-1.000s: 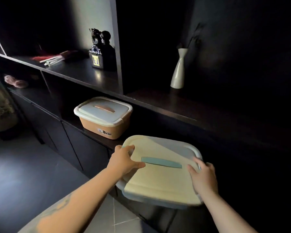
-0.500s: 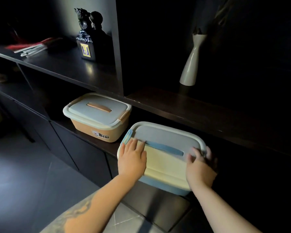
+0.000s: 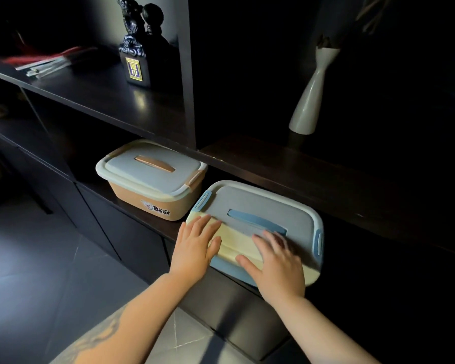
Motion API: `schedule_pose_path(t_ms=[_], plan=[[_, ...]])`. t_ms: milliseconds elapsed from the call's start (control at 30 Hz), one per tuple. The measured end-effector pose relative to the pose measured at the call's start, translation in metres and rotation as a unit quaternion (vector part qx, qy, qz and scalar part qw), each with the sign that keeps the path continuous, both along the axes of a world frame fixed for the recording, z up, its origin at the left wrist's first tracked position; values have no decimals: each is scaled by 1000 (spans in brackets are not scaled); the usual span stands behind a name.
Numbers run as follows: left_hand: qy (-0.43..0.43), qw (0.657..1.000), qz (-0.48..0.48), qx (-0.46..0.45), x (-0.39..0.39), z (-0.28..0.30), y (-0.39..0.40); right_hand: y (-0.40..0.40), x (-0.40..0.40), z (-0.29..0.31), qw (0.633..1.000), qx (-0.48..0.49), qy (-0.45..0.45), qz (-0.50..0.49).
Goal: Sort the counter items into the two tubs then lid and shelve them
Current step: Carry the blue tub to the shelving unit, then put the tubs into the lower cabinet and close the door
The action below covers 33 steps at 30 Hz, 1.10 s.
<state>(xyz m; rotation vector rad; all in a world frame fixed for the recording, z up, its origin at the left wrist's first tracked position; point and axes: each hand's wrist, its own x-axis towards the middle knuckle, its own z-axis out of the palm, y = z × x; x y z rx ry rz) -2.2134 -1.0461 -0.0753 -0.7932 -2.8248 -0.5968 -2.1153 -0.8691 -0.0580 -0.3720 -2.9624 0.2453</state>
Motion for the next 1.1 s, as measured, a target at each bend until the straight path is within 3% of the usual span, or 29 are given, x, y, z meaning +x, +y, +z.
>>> schedule_pose_path(t_ms=[167,300,400,500,600,700,800,900,967,1100], plan=[[-21,998,-13,-58,-33,1,2,-1,-24,-4,1000,-12,-4,-15],[-49,998,10,-44,-31,-3,4,-3,-28,-1,1000,3,0,-20],[-59,997,-14,46,-13,-11,-14,-8,-26,2,999,12,14,-27],[-101,986,9,135,2,-29,-55,-35,-26,-6,991,-24,122,-56],[-212,946,117,218,-5,-58,-100,-96,-33,-29,981,-24,189,-46],[-317,907,141,238,-32,-83,-134,-157,-55,-51,970,-57,233,26],[-367,901,90,212,-65,-109,-158,-202,-86,-77,979,-102,146,104],[-433,875,62,209,-98,-137,-164,-219,-123,-99,989,-130,-24,61],[-484,843,39,234,-109,-154,-163,-218,-138,-112,989,-95,-113,29],[-532,808,14,253,-118,-180,-164,-225,-135,-128,987,-21,-162,0]])
